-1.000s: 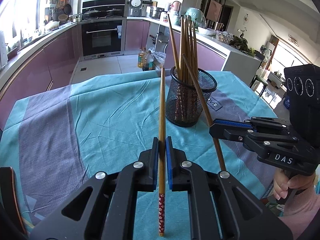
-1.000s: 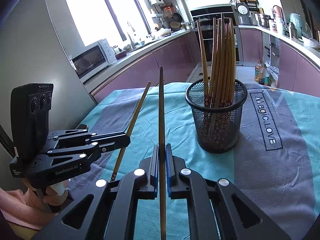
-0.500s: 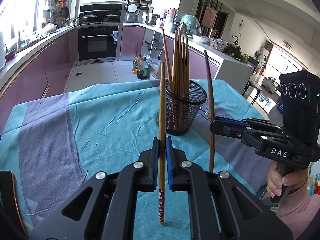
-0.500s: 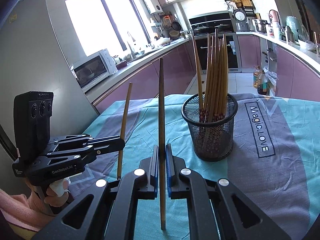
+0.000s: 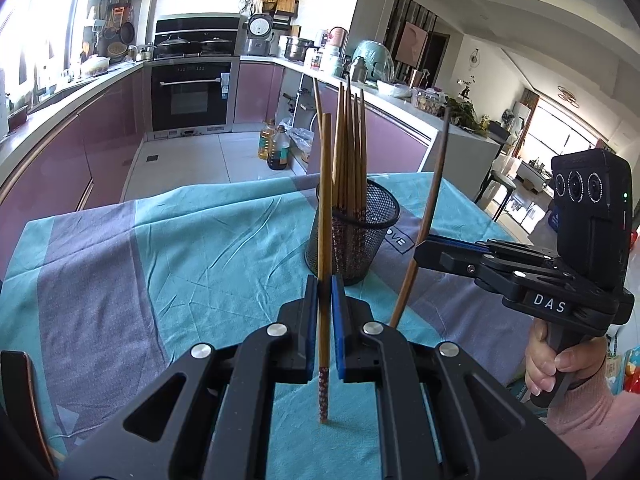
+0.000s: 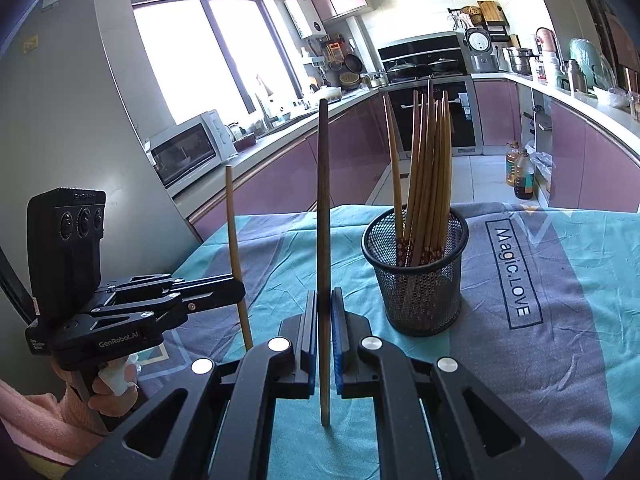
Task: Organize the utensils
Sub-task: 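Lift the chopstick in the left tool upright while the right tool lifts its own, then carry the left tool's chopstick over the mesh cup while the right tool follows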
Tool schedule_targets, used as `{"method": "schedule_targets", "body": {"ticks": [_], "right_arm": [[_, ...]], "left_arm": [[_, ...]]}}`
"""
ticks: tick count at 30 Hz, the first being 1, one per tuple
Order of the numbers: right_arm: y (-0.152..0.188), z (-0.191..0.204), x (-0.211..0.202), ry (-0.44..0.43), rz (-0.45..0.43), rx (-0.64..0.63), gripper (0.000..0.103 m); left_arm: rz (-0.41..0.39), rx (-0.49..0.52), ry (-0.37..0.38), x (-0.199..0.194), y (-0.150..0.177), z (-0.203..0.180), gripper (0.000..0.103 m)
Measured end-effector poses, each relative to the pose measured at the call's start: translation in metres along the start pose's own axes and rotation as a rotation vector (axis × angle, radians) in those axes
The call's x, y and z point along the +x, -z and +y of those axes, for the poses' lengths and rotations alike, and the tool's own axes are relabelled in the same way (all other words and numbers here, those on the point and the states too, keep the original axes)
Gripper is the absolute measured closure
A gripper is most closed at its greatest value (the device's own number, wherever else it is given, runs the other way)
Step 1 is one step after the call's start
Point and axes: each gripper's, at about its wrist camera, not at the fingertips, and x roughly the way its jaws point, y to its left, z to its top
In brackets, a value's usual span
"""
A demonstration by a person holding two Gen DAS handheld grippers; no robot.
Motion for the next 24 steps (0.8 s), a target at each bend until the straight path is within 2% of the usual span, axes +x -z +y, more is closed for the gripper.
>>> {"method": "schedule_targets", "body": {"ticks": [24], "right_arm": [[-0.013,-0.002,-0.012,0.014,-0.054,-0.023,0.097]], "left_arm": [[-0.028,0.003,0.007,-0.005,-0.011,-0.003,0.095]]}}
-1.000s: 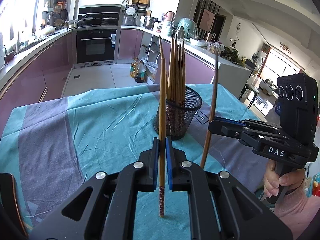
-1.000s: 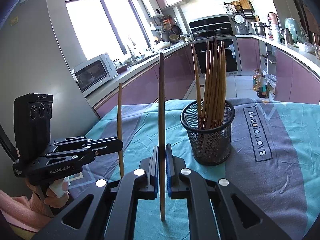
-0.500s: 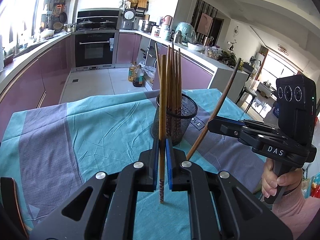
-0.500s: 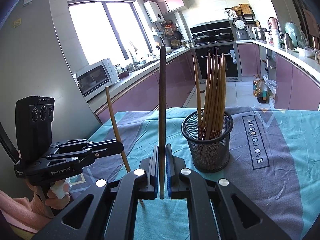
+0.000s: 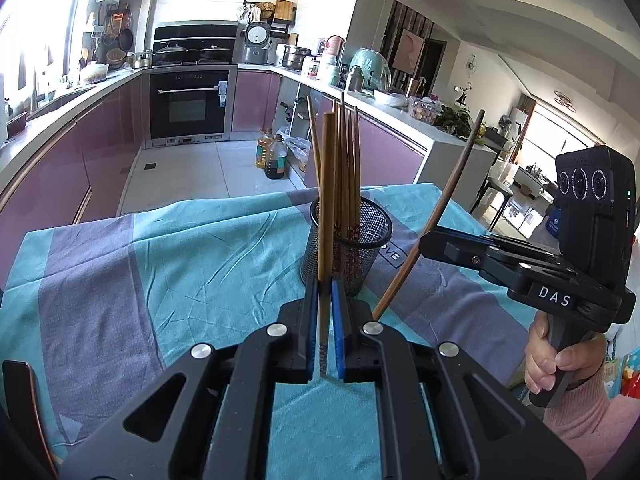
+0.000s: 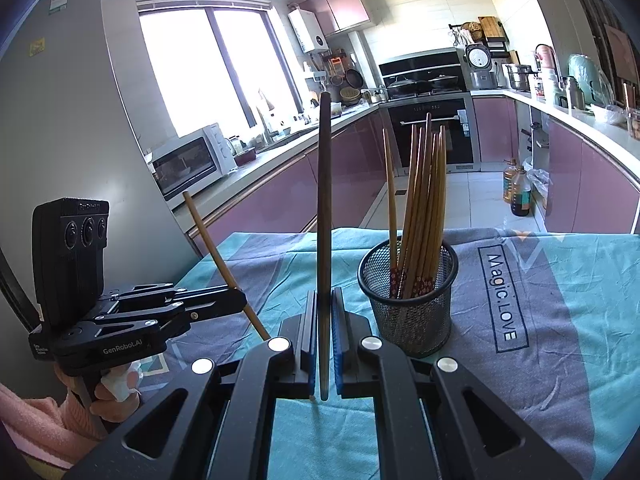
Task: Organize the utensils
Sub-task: 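Carry the left tool's chopstick over the mesh cup while the right tool follows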
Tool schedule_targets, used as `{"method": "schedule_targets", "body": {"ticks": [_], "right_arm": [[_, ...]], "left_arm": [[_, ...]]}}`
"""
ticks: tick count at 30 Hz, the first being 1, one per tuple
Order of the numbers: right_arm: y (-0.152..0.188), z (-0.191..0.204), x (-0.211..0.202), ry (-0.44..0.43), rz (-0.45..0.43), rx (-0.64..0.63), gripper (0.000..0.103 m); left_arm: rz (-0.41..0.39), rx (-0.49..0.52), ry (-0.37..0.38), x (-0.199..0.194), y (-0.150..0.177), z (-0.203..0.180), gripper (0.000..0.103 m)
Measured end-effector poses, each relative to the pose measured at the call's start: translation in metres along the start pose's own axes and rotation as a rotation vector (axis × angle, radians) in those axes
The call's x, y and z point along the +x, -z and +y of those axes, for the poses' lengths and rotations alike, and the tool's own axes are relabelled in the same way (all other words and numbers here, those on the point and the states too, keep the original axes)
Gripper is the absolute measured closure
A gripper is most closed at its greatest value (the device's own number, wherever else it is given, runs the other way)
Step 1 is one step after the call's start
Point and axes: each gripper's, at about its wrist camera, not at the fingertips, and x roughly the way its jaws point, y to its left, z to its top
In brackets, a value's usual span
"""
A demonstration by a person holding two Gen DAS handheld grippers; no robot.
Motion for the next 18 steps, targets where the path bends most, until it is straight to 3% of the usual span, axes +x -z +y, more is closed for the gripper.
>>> {"method": "schedule_targets", "body": {"ticks": [18], "right_arm": [[-0.0059,-0.0041,-0.0042,0.015,-0.024,-0.007,0.097]], "left_arm": [[-0.017,0.009,0.012,-0.0031,-0.0053,-0.0025,0.095]]}}
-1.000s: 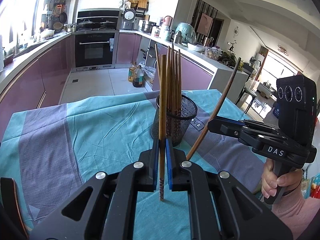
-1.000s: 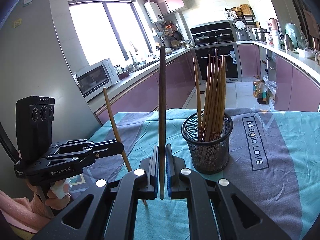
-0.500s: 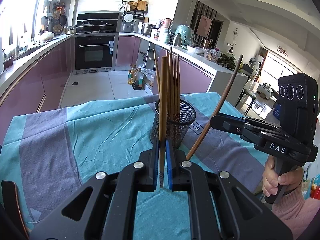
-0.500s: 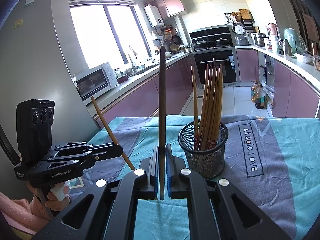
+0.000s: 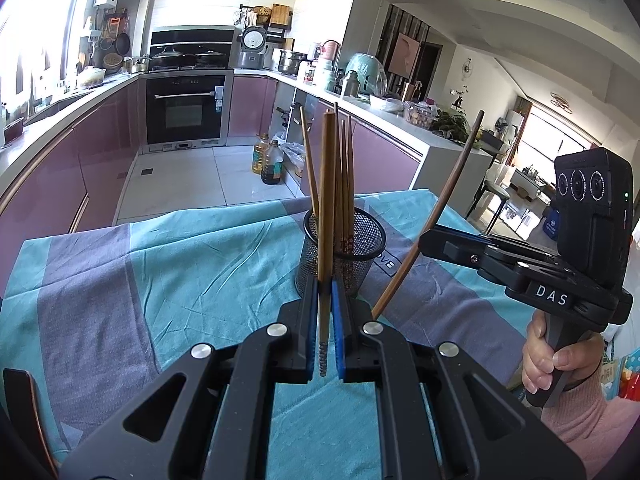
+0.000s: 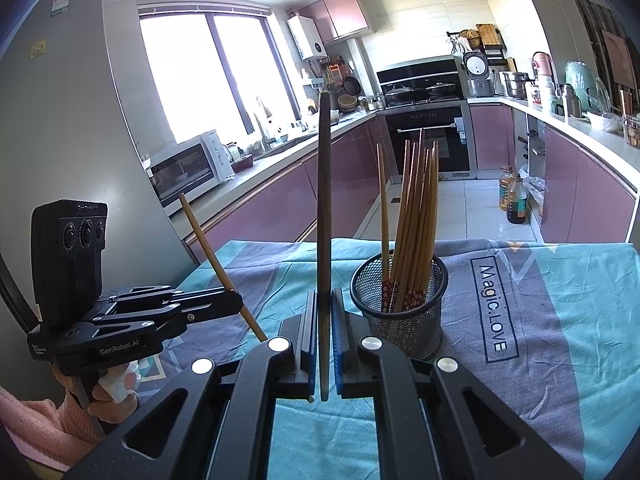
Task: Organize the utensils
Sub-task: 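Carry the left tool's chopstick over the mesh cup while the right tool follows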
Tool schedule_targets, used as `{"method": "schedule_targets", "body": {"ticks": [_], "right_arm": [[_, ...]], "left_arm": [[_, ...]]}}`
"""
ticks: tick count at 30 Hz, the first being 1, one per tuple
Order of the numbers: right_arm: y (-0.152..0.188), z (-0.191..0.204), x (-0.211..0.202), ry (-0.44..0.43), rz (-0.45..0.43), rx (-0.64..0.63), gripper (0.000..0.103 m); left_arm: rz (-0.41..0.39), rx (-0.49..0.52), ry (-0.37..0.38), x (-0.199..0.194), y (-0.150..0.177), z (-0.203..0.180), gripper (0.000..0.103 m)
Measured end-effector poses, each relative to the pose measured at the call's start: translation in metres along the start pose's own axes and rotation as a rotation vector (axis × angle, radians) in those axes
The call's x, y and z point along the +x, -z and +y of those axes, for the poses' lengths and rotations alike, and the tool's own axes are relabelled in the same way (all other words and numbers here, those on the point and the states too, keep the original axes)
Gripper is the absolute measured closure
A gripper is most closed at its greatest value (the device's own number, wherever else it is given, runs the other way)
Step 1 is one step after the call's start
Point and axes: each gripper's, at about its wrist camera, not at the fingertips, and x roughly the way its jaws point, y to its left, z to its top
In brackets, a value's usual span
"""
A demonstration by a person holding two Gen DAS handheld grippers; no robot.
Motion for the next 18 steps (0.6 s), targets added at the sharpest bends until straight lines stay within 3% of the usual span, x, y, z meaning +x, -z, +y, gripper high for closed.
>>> {"method": "schedule_targets", "body": {"ticks": [18], "right_arm": [[-0.007,-0.0025,-0.0041,0.008,-0.014,-0.008,0.097]], "left_arm": [[-0.01,0.016,-0.006,0.0007,-0.0092,-0.0011,0.095]]}}
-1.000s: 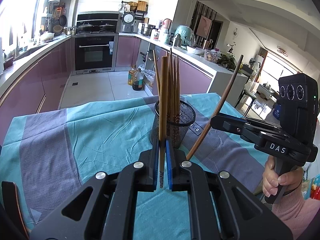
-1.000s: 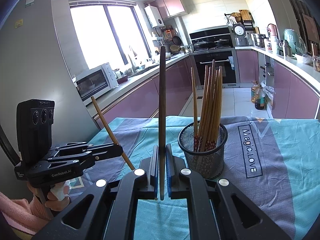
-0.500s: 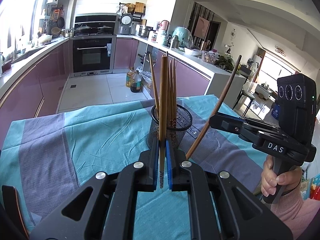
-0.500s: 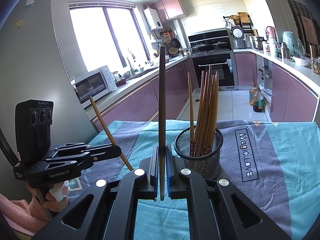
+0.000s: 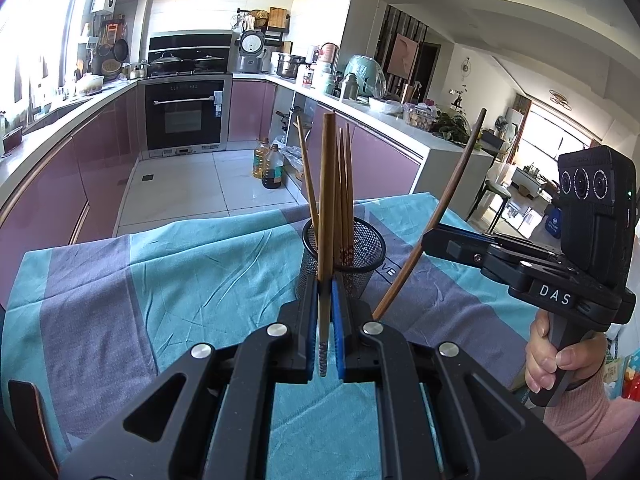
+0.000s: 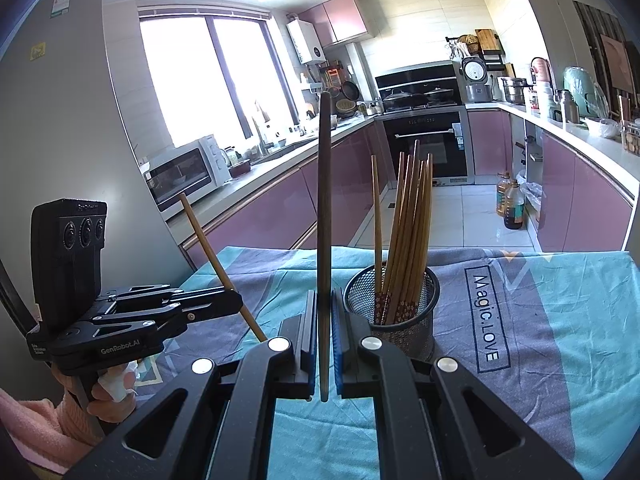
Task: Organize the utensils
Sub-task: 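Carry the left tool's chopstick over the mesh cup while the right tool follows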
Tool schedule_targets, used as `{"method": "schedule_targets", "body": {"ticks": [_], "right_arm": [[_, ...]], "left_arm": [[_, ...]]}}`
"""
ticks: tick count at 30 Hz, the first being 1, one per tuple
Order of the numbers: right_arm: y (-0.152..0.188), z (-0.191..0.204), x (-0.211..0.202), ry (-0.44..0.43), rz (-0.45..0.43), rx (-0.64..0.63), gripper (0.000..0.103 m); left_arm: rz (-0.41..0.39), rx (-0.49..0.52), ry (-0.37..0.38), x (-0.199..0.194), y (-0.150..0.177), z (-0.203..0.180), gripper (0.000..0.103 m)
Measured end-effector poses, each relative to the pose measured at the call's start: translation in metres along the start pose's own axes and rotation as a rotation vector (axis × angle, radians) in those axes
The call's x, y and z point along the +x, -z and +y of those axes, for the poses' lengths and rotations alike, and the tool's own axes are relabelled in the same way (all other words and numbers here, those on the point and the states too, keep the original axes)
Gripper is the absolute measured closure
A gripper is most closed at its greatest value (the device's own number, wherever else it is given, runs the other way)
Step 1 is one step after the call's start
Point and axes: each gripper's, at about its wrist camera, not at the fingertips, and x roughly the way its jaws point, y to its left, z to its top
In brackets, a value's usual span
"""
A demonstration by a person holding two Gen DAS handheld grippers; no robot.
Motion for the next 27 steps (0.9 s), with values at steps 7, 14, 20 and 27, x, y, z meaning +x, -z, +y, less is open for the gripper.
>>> {"method": "schedule_targets", "body": {"ticks": [7,14,20,27], "right_arm": [[-0.006,0.001,0.001,0.0,-0.008,-0.005,0.097],[-0.009,0.001,0.0,0.0,-0.017,-0.011,0.097],[-0.011,0.001,0.0,0.002,-0.025,-0.014,0.097],[-0.015,0.0,-0.001,0.006,-0.036,-0.02,0.097]], "left_arm": [[-0.006,0.006,0.003,0.0,-0.005,-0.001,0.095],[-0.019,0.018,0.002,-0.002,-0.011,-0.004,0.095],[-0.025,0.029,0.001,-0.001,-0.016,-0.006,0.095],[-0.036,0.038,0.002,-0.002,-0.022,-0.008,0.095]]}}
